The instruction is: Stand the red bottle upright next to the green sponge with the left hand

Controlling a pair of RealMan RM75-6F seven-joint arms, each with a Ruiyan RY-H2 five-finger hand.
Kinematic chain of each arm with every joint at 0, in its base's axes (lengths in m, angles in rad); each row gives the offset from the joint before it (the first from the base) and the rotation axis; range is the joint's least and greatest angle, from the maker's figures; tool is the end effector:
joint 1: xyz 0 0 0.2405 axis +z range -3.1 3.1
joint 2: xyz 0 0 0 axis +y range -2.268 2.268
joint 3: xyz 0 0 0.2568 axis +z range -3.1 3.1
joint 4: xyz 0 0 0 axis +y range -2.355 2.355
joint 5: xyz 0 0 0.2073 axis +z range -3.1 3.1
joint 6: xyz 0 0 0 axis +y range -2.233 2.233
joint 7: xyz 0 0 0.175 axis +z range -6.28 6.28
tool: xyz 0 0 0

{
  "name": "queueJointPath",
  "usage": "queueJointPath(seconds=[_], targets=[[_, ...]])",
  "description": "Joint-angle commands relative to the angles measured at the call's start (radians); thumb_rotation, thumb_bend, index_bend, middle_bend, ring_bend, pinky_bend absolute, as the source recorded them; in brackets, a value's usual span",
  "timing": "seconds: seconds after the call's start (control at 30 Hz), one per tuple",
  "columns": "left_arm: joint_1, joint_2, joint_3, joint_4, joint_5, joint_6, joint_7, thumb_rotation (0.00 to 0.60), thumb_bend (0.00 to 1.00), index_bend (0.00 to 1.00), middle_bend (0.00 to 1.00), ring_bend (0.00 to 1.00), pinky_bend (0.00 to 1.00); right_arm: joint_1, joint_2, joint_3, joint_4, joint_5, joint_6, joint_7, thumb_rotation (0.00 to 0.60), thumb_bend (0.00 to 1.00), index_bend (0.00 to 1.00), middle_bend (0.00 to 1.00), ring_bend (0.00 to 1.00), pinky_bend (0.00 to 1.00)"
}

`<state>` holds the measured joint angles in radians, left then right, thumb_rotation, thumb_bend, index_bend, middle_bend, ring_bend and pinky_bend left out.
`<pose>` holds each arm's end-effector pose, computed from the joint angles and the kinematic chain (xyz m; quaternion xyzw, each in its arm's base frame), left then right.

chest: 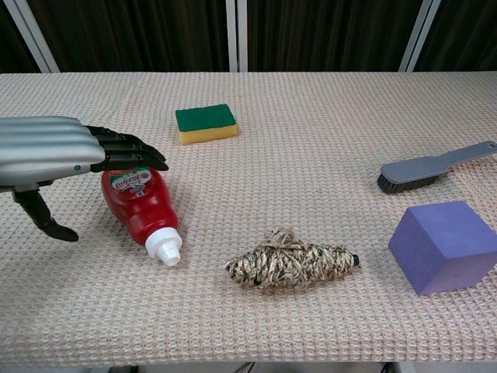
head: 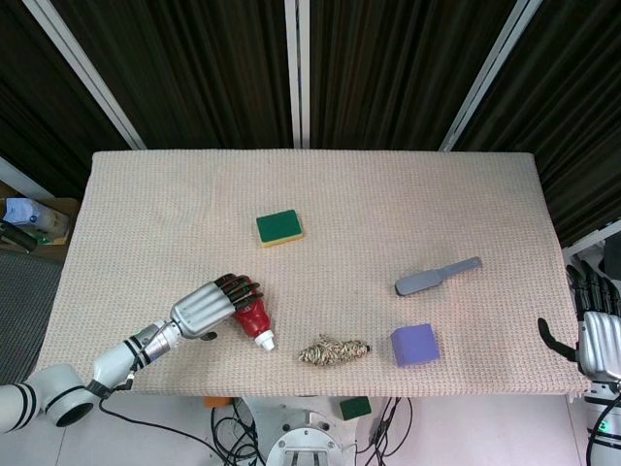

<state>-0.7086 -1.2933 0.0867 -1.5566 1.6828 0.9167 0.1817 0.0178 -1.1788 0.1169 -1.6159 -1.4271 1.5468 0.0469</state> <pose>-0.1752 0.2954 -0.0045 -0.8918 -0.2016 -0.2862 0.2868 -0.3210 -0.2025 0.1682 0.5100 -0.4164 0.4267 0.6200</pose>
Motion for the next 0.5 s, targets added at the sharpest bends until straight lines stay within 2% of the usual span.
queueJointPath(seconds=[0.03, 0.5], targets=[[-0.001, -0.002, 0.002, 0.006, -0.001, -0.002, -0.001, 0.600, 0.03, 0.00, 0.05, 0.03, 0.14, 0.001, 0.000, 0.001, -0.002, 0.002, -0.004, -0.004, 0.600, 0.32, 0.00, 0.00, 0.00, 0.00], [-0.027, -0.040, -0.002, 0.035, 0.000, -0.031, 0.018, 0.600, 0.03, 0.00, 0.05, 0.03, 0.14, 0.000, 0.011, -0.006, -0.009, -0.001, -0.014, -0.001, 0.600, 0.32, 0.00, 0.00, 0.00, 0.00]])
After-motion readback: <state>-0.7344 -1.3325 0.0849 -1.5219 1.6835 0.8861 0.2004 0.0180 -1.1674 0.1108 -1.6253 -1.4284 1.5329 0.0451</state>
